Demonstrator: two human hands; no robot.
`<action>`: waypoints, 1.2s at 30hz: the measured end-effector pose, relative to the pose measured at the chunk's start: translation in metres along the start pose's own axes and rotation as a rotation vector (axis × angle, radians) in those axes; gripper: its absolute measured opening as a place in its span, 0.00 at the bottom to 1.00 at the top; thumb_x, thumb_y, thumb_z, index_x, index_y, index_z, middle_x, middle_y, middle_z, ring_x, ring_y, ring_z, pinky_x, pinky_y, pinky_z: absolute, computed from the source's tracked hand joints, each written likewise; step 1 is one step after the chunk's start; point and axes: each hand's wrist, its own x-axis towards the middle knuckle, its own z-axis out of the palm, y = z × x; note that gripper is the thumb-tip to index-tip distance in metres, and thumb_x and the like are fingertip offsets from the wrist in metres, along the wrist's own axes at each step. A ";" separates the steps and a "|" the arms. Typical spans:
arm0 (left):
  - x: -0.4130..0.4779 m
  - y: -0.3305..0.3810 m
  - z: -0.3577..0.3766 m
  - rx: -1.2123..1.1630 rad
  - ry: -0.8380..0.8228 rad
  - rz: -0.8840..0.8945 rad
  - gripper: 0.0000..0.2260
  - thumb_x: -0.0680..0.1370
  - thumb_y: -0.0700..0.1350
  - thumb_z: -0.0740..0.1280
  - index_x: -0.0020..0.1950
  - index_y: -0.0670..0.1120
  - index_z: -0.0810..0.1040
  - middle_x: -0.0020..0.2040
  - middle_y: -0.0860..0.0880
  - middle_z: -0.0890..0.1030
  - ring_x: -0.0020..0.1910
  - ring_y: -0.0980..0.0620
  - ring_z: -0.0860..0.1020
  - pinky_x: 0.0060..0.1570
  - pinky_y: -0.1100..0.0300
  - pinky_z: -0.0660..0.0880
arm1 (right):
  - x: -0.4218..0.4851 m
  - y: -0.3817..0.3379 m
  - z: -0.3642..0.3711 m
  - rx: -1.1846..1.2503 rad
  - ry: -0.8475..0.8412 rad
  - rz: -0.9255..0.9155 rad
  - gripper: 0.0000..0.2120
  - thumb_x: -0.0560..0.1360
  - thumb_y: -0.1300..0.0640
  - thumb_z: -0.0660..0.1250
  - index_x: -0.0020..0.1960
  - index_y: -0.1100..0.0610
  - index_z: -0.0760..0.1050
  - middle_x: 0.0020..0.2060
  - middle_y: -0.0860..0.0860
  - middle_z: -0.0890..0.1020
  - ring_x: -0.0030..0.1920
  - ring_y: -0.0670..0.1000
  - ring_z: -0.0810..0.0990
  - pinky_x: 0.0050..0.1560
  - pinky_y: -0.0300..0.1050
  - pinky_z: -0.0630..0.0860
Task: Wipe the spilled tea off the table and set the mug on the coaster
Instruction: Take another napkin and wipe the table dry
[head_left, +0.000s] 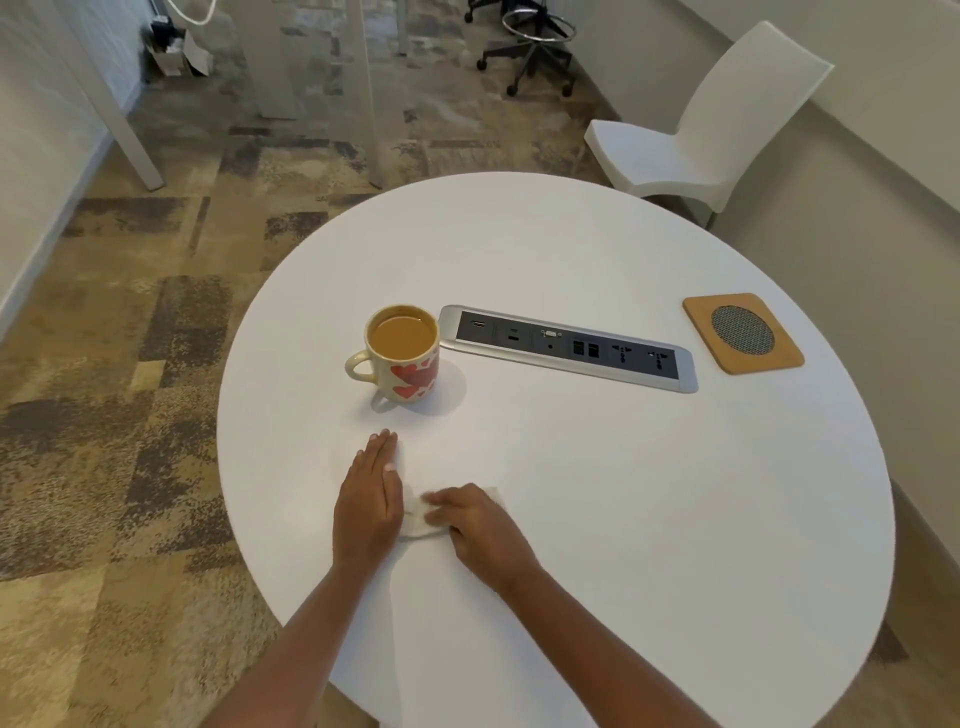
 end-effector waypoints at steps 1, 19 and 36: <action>-0.002 0.001 0.001 -0.003 -0.017 0.016 0.24 0.76 0.44 0.48 0.68 0.38 0.69 0.69 0.42 0.72 0.70 0.45 0.68 0.69 0.57 0.58 | -0.007 0.007 -0.007 -0.012 -0.041 0.012 0.16 0.74 0.69 0.57 0.56 0.63 0.79 0.63 0.54 0.77 0.63 0.53 0.73 0.63 0.40 0.66; -0.068 0.143 0.121 -0.017 -0.247 0.212 0.17 0.78 0.35 0.59 0.67 0.39 0.71 0.69 0.44 0.72 0.70 0.48 0.68 0.69 0.58 0.62 | -0.185 0.156 -0.133 0.129 0.309 0.615 0.18 0.68 0.77 0.57 0.43 0.63 0.82 0.52 0.53 0.83 0.53 0.49 0.78 0.53 0.24 0.67; -0.126 0.327 0.297 -0.061 -0.569 0.392 0.17 0.80 0.41 0.58 0.69 0.47 0.69 0.68 0.50 0.73 0.67 0.54 0.71 0.66 0.68 0.62 | -0.308 0.291 -0.207 0.349 0.873 1.087 0.12 0.75 0.66 0.64 0.56 0.58 0.78 0.42 0.53 0.78 0.34 0.49 0.73 0.29 0.31 0.67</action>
